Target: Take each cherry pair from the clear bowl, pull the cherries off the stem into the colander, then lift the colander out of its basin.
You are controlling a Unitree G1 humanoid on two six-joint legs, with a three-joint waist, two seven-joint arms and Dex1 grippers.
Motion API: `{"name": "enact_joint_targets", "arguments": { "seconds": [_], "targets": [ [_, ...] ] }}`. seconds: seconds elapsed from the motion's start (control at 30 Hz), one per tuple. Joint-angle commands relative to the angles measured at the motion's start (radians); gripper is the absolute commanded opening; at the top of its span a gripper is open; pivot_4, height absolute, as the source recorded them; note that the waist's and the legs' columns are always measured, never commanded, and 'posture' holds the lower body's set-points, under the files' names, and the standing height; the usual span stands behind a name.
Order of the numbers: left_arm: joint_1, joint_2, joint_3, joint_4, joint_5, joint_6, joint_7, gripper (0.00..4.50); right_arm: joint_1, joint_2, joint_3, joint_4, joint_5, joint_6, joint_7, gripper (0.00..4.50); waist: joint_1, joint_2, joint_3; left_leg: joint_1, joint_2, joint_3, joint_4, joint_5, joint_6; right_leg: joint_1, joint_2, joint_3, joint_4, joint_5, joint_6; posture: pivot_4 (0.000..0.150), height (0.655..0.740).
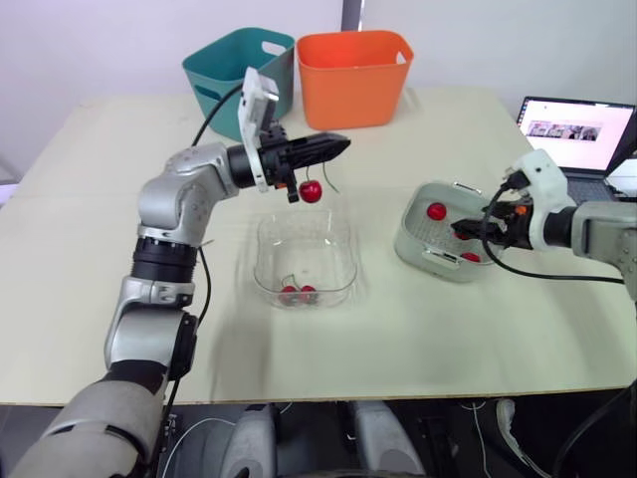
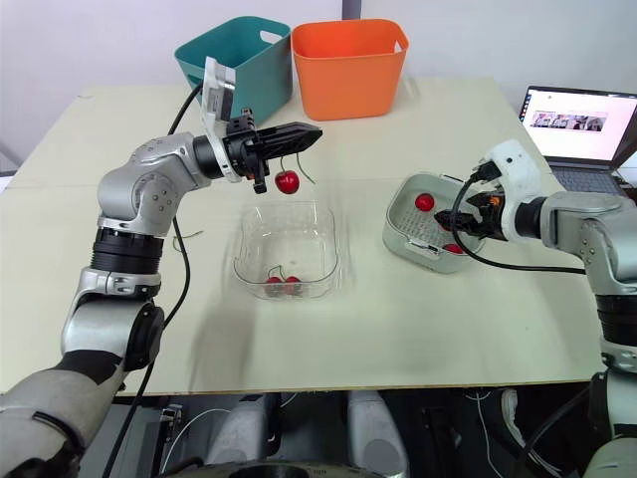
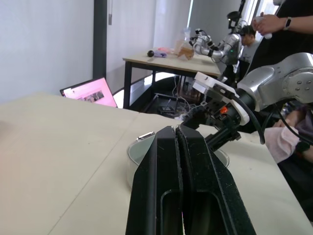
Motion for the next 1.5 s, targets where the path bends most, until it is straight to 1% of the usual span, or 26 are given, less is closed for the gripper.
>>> {"name": "enact_joint_targets", "arguments": {
  "seconds": [0.03,0.13,0.23,0.27,0.43,0.6,0.73,0.97,1.43,1.5],
  "targets": [
    [-0.025,0.015,0.019,0.003,0.008,-0.03,0.0,0.0,-0.06,-0.001,-0.067,-0.004,0.017,0.001,0.021,4.46,0.0,0.0,0.0,0.0,0.0,0.0,0.0,0.0,0.0,0.0,0.0,0.0,0.0,0.0,0.0,0.15,0.74],
    [-0.043,0.019,0.029,0.025,0.008,-0.038,0.0,0.0,-0.115,0.026,-0.092,-0.035,0.07,0.034,0.039,4.46,-0.001,0.0,0.0,0.0,0.0,0.0,0.0,0.0,0.0,0.0,0.0,0.0,0.0,0.0,0.0,0.15,0.74],
    [-0.075,0.028,0.047,0.039,-0.008,-0.026,-0.001,0.0,-0.211,0.151,-0.104,-0.159,0.223,0.148,0.034,4.46,-0.008,0.0,0.0,0.0,0.0,0.0,0.0,0.0,0.0,0.0,0.001,0.0,0.0,0.0,0.0,0.15,0.74],
    [-0.083,0.029,0.052,0.041,-0.014,-0.02,-0.001,0.0,-0.237,0.191,-0.097,-0.185,0.249,0.173,0.023,4.46,-0.013,0.0,0.0,0.0,0.0,0.0,0.0,0.0,0.0,0.0,0.001,0.0,0.001,0.0,0.0,0.15,0.74],
    [-0.102,0.024,0.062,0.034,-0.04,0.007,0.004,0.0,-0.324,0.365,-0.088,-0.207,0.31,0.266,-0.063,4.46,-0.003,0.0,0.0,0.0,0.0,-0.001,0.0,0.0,0.0,0.001,0.0,-0.001,0.001,0.001,-0.001,0.15,0.74],
    [-0.102,0.021,0.086,-0.013,-0.093,0.076,0.016,0.0,-0.365,0.481,-0.074,-0.182,0.321,0.284,-0.113,4.46,0.003,0.0,0.0,-0.001,0.0,-0.002,0.001,0.0,0.0,0.001,-0.001,-0.001,0.0,0.001,-0.002,0.15,0.74],
    [-0.094,0.036,0.097,-0.039,-0.121,0.117,0.021,0.0,-0.384,0.528,-0.085,-0.158,0.335,0.276,-0.122,4.46,0.001,0.0,0.0,-0.001,0.0,-0.002,0.0,0.0,0.0,0.0,-0.001,-0.001,0.001,0.002,-0.003,0.15,0.74],
    [-0.083,0.038,0.093,-0.068,-0.14,0.151,0.02,0.0,-0.417,0.601,-0.054,-0.108,0.306,0.222,-0.143,4.46,-0.004,0.0,0.0,0.0,0.0,-0.002,0.0,0.0,0.0,0.0,0.0,-0.001,0.001,0.002,-0.003,0.15,0.74],
    [-0.071,0.01,0.083,-0.081,-0.137,0.156,0.022,0.0,-0.418,0.657,-0.005,-0.073,0.273,0.184,-0.15,4.46,-0.003,0.0,0.0,0.0,0.0,-0.002,0.0,0.0,0.0,0.0,0.0,-0.001,0.001,0.002,-0.003,0.15,0.74],
    [-0.07,0.007,0.083,-0.084,-0.137,0.158,0.023,0.0,-0.417,0.659,0.001,-0.069,0.264,0.175,-0.148,4.03,-0.002,0.0,0.0,0.0,0.0,-0.002,0.0,0.0,0.0,0.0,0.0,-0.001,0.001,0.002,-0.003,0.15,0.74]
  ]
}}
